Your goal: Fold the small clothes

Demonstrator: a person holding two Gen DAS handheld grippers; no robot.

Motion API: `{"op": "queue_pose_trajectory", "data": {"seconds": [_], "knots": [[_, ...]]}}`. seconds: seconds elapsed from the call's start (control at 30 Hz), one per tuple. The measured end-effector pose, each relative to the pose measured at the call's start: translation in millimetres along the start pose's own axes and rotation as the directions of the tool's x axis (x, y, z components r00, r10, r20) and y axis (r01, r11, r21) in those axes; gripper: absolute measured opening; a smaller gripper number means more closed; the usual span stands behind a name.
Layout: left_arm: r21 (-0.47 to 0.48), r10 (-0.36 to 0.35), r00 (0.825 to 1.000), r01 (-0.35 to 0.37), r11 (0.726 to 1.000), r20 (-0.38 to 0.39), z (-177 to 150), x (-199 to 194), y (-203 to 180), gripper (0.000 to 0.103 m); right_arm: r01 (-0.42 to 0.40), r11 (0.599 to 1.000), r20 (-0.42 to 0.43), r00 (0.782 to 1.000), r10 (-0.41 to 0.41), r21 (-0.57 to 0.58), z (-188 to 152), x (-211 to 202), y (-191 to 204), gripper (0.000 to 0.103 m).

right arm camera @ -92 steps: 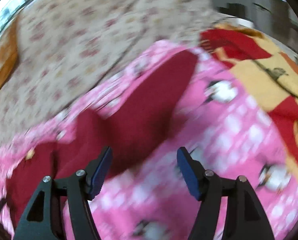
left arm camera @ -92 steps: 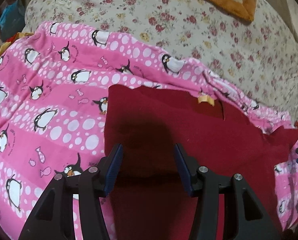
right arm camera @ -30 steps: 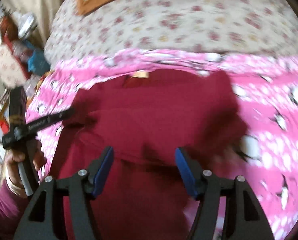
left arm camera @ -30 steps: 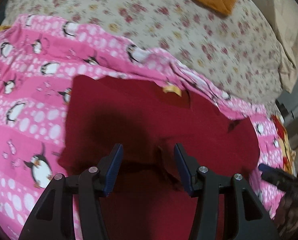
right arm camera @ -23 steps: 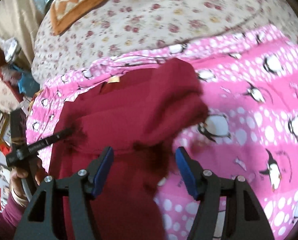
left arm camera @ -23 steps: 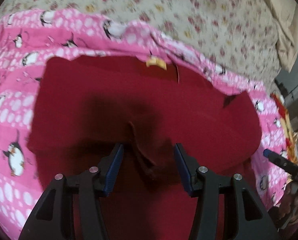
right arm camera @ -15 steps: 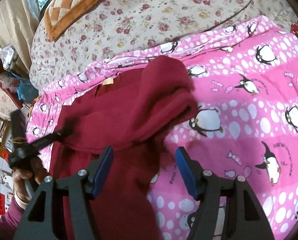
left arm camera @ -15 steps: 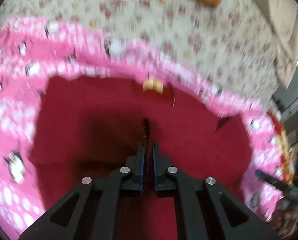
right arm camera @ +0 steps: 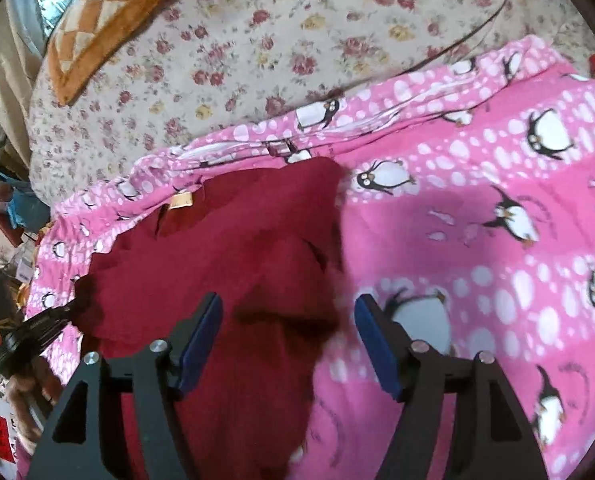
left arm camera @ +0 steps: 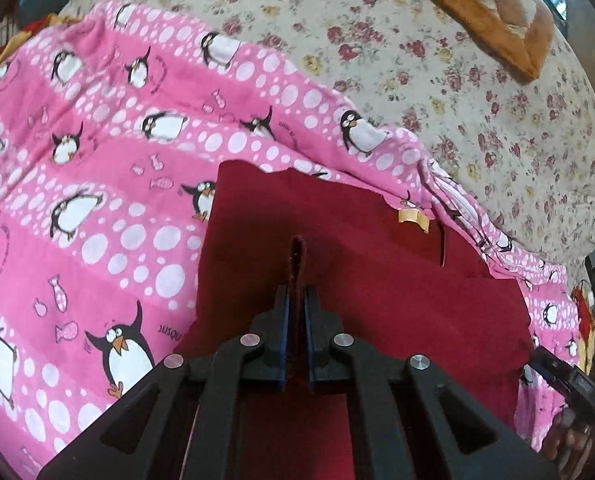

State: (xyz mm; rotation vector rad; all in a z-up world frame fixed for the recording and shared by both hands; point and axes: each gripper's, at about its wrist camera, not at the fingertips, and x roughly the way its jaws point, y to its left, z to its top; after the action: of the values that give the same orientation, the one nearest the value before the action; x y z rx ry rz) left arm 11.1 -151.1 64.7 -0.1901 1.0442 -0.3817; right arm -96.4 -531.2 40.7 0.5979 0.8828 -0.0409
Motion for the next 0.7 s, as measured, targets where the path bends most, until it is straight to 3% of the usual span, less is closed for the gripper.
{"op": "queue_pose_trajectory", "data": {"seconds": [0.03, 0.07, 0.1, 0.2, 0.37, 0.43, 0.5, 0.53, 0.67, 0.7], "knots": [[0.013, 0.005, 1.000, -0.005, 1.000, 0.003, 0.0, -0.9, -2.0, 0.000, 0.023, 1.000, -0.010, 1.000, -0.023, -0.009, 0.3, 5.9, 1.5, 0.059], [0.018, 0.007, 1.000, -0.007, 1.000, 0.000, -0.7, -0.7, -2.6, 0.000, 0.066, 0.997, -0.022, 0.998, -0.067, -0.030, 0.5, 11.4, 3.3, 0.029], [0.018, 0.005, 1.000, -0.005, 1.000, -0.007, -0.1, 0.8, -2.1, 0.000, 0.109, 0.993, -0.029, 0.993, -0.111, -0.053, -0.6, 14.2, 5.2, 0.025], [0.010, 0.012, 0.999, -0.012, 1.000, -0.031, -0.4, 3.8, 1.5, 0.000, 0.152, 0.983, -0.054, 0.986, -0.158, -0.105, -16.5, 19.2, 2.4, 0.025], [-0.004, 0.015, 0.999, -0.015, 1.000, -0.040, -1.1, 6.8, 4.6, 0.000, 0.116, 0.989, -0.034, 0.992, -0.119, -0.087, -11.5, 3.8, -0.9, 0.029], [-0.008, 0.014, 0.999, -0.014, 1.000, -0.040, -0.9, 7.1, 5.2, 0.000, 0.112, 0.992, 0.042, 0.993, -0.110, -0.051, 1.5, -9.0, -0.1, 0.043], [-0.009, 0.015, 0.999, -0.016, 1.000, -0.043, -0.9, 8.3, 5.2, 0.000, 0.109, 0.994, 0.081, 0.991, -0.106, -0.024, 13.2, -11.1, -0.4, 0.067], [-0.008, 0.018, 0.999, -0.019, 1.000, -0.045, -1.2, 9.4, 5.1, 0.000, 0.092, 0.996, 0.072, 0.993, -0.090, -0.017, 21.4, -3.3, 0.9, 0.069], [0.002, 0.022, 0.999, -0.022, 1.000, -0.044, -1.1, 10.4, 3.9, 0.000, 0.097, 0.995, -0.017, 0.995, -0.097, -0.006, 36.8, 39.2, 2.1, 0.066], [0.000, 0.016, 0.999, -0.016, 1.000, -0.044, -0.8, 10.4, 3.9, 0.000, 0.110, 0.994, -0.023, 0.994, -0.110, -0.012, 38.1, 47.3, 1.6, 0.046]]}}
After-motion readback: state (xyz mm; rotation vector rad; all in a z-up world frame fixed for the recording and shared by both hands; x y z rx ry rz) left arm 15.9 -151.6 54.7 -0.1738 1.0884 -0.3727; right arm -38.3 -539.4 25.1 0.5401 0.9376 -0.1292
